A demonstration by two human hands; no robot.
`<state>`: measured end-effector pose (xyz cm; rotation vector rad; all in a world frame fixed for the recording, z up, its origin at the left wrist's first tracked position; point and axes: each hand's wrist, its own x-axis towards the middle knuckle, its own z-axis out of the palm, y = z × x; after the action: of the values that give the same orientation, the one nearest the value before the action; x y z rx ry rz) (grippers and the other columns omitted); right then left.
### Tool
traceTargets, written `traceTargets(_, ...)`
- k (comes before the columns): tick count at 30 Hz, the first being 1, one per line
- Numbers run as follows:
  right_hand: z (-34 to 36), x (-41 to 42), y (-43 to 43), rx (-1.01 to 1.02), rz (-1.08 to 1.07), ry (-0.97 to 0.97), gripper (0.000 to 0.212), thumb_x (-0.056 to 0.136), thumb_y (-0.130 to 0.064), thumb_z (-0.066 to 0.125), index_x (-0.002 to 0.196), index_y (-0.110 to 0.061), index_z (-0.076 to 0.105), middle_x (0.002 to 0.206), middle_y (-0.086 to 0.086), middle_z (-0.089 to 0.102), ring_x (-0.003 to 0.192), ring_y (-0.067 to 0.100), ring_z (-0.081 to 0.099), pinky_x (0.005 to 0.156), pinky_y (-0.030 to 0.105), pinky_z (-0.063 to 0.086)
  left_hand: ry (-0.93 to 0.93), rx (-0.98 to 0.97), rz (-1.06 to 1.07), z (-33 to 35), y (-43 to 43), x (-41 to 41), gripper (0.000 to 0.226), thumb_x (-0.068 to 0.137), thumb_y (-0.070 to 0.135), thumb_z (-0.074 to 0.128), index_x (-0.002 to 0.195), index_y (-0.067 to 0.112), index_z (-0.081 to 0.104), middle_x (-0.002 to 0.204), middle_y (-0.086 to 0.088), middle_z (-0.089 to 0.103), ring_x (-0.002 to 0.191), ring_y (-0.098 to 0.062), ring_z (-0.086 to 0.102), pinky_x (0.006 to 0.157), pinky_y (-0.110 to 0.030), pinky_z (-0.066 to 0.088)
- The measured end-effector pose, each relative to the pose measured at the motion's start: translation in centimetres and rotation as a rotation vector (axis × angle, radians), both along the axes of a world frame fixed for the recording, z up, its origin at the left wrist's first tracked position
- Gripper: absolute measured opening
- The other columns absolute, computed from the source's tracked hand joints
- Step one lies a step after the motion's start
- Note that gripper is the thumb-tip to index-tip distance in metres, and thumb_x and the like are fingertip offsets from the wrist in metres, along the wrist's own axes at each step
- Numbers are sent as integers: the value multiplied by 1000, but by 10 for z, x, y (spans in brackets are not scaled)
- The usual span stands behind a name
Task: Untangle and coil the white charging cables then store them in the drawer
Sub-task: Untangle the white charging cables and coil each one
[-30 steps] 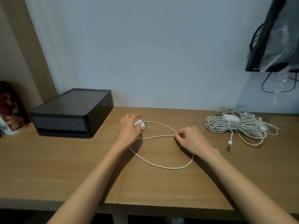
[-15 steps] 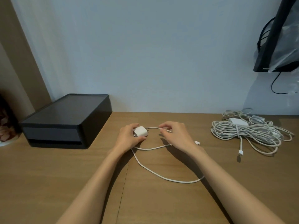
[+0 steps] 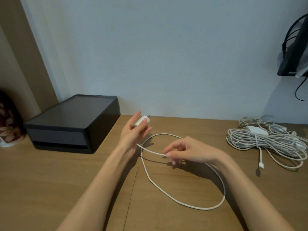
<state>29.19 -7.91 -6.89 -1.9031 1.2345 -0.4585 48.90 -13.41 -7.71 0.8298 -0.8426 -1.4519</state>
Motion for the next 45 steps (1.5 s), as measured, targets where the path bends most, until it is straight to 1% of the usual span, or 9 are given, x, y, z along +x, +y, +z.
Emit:
traceTargets(4, 10, -1, 2, -217, -172, -156, 20, 96, -23, 54, 93, -19, 74, 63, -8, 57, 57, 10, 43, 51, 17, 33, 10, 44, -101, 5, 3, 5, 27, 90, 11, 58, 115, 19, 64, 115, -11, 58, 83, -18, 65, 65, -24, 59)
traceTargets(8, 20, -6, -1, -395, -480, -571, 22, 97, -22, 51, 88, -16, 71, 48, -13, 35, 49, 12, 23, 47, 22, 21, -148, 11, -270, 8, 10, 1, 22, 94, 11, 53, 112, 15, 65, 122, -11, 52, 103, -22, 61, 68, -25, 59)
traceTargets(13, 32, -2, 2, -441, -493, -829, 24, 87, -40, 55, 84, -25, 74, 49, -7, 22, 49, 11, 16, 45, 20, 18, -274, -91, -517, 15, 29, -10, 24, 96, 18, 49, 110, 23, 67, 120, -8, 52, 93, -18, 65, 71, -26, 58)
traceTargets(19, 43, -3, 9, -439, -511, -931, 25, 81, -44, 57, 83, -29, 76, 57, -4, 15, 54, 12, 13, 47, 21, 14, -399, -108, -641, 13, 36, -22, 38, 87, 48, 42, 116, 29, 58, 122, -7, 43, 106, -19, 54, 77, -25, 55)
traceTargets(23, 47, -1, 11, -385, -477, -994, 24, 82, -39, 57, 86, -23, 75, 63, 1, 12, 54, 12, 12, 46, 19, 14, -793, -497, -510, 5, 36, -24, 20, 90, 34, 52, 108, 26, 47, 102, 1, 51, 83, 0, 61, 71, -18, 52)
traceTargets(28, 48, 1, 9, -350, -409, -1043, 22, 91, -29, 53, 100, -19, 71, 67, 7, 12, 53, 11, 12, 44, 18, 14, -813, -505, -419, 7, 29, -21, 19, 93, 39, 43, 101, 22, 46, 104, -1, 57, 94, -4, 65, 89, -29, 53)
traceTargets(33, 38, -4, 3, -493, -451, -682, 30, 101, -14, 43, 75, -15, 58, 98, 8, 68, 49, 2, 35, 50, 16, 26, -289, -147, -423, 13, 27, -25, 26, 97, 44, 33, 100, 22, 46, 109, -7, 65, 107, -30, 62, 93, -49, 47)
traceTargets(38, 17, 6, -1, -640, -455, -218, 27, 102, -20, 43, 110, -25, 68, 83, -14, 62, 86, -8, 52, 73, 4, 33, -48, -38, -469, 11, 27, -26, 31, 97, 45, 30, 97, 21, 50, 113, -15, 65, 100, -31, 58, 82, -39, 48)
traceTargets(45, 12, 21, 6, -487, -283, 130, 37, 104, -28, 33, 135, -18, 50, 123, -4, 48, 115, 13, 36, 91, 20, 25, -143, -94, -395, 8, 30, -28, 40, 100, 41, 27, 136, 37, 45, 124, -5, 56, 114, -16, 54, 103, -31, 39)
